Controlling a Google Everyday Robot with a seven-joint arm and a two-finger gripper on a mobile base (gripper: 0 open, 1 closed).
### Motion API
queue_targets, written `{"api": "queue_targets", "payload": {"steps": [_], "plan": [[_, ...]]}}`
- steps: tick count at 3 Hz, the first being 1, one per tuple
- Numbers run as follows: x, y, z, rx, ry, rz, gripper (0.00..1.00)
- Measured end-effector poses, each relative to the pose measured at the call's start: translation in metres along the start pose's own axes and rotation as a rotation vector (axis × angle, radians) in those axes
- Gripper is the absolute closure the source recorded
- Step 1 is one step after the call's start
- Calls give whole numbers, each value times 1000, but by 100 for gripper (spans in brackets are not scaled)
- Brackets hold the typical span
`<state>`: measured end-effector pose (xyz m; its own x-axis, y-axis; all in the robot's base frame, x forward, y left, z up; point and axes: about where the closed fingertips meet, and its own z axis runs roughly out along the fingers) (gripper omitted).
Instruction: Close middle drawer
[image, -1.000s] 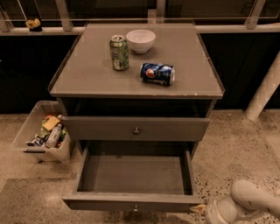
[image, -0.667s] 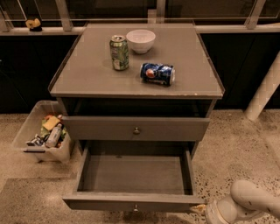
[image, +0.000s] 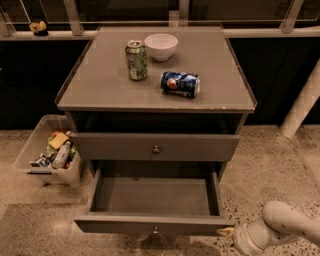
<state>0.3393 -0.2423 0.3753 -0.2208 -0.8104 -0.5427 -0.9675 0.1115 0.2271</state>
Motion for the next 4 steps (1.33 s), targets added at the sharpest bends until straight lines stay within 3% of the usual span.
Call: {"api": "queue_targets", "payload": {"steps": [1, 2, 3, 4], "plan": [[-22, -40, -21, 60, -38, -27, 0], [-22, -40, -21, 60, -38, -27, 0], [-22, -63, -24, 81, -46, -40, 0], [-32, -106, -32, 108, -68, -47, 0]]}}
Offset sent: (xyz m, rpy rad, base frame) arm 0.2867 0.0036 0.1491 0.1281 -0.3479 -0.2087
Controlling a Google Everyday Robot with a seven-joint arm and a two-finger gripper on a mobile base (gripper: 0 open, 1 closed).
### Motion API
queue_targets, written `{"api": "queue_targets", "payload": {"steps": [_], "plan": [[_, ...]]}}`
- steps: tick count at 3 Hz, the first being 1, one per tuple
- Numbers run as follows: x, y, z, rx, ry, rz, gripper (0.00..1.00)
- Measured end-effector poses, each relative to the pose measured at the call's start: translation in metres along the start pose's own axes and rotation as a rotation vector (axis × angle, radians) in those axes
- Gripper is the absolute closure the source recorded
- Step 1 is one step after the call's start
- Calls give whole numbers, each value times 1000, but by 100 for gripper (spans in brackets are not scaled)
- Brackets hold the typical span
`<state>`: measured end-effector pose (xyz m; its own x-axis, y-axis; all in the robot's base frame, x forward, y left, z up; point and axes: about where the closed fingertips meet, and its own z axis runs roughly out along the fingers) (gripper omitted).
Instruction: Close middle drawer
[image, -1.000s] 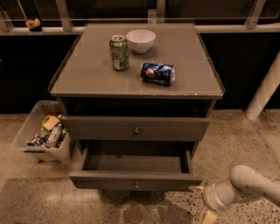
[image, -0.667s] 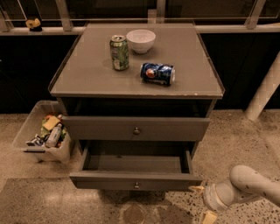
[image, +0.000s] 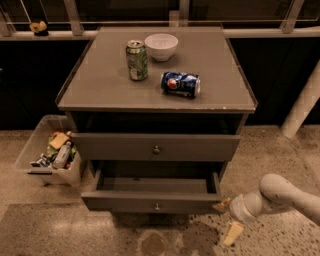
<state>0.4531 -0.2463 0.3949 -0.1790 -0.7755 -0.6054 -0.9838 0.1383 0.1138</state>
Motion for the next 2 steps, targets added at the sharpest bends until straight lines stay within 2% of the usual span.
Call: {"api": "queue_targets", "payload": {"steps": [1, 2], "plan": [[0, 1, 0, 0, 0, 0, 0], [-12, -38, -8, 40, -26, 19, 0]]}}
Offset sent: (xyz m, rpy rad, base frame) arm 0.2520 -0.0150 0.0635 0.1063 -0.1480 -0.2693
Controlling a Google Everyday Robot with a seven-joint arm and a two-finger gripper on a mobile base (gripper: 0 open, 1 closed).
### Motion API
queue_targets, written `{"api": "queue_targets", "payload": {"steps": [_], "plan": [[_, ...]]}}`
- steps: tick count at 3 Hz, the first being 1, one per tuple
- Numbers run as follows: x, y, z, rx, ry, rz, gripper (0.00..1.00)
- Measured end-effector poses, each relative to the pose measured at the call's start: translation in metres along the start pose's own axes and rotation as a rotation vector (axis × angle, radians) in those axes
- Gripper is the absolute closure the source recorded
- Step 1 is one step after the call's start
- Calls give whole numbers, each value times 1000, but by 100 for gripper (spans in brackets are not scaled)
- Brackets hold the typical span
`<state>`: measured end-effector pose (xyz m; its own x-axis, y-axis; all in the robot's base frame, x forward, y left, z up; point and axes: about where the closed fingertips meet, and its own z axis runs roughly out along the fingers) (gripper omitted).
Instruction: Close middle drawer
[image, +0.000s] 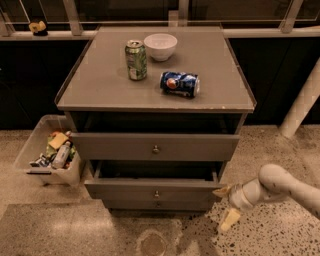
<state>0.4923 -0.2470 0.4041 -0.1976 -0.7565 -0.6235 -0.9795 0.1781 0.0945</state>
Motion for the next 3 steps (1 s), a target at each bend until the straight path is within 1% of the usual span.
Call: {"api": "queue_targets", "payload": {"steps": [1, 2, 3], "plan": [[-11, -23, 3, 9, -24, 31, 0], [-29, -67, -8, 64, -63, 64, 0], [-29, -67, -8, 64, -63, 64, 0]]}}
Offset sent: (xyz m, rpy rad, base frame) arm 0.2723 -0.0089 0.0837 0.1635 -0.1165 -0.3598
